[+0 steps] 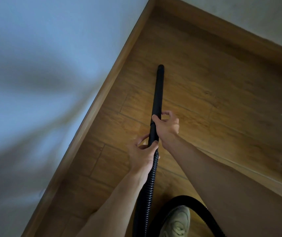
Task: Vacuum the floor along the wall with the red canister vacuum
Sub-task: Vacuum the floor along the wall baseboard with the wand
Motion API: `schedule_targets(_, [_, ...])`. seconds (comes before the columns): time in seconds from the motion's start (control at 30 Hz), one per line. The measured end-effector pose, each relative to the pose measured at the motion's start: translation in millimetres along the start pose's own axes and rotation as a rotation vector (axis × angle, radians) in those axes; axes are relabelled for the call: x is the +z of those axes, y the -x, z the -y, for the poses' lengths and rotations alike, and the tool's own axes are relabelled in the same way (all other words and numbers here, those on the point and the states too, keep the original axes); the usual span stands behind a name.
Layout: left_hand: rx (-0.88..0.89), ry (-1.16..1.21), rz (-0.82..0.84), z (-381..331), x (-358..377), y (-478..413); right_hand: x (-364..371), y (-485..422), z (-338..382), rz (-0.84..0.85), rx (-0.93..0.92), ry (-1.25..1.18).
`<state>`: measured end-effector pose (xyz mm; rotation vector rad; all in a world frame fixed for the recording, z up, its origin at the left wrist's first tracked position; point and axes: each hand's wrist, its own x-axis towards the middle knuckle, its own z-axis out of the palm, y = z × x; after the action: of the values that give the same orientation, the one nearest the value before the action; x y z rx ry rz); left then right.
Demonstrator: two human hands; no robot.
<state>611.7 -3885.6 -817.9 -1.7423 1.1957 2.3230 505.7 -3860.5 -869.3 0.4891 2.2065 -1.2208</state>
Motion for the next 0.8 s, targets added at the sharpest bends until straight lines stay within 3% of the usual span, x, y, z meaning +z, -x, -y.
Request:
schedule_targets(0.57, [0.052,0.120,-0.157,-30,-31,-51,82,-20,26,0.142,-0.196,0.011])
schedule_targets(0.8, [0.051,0.115,-0.085,-36,18,-66,50,-57,41,0.022,-0.184,-0.018])
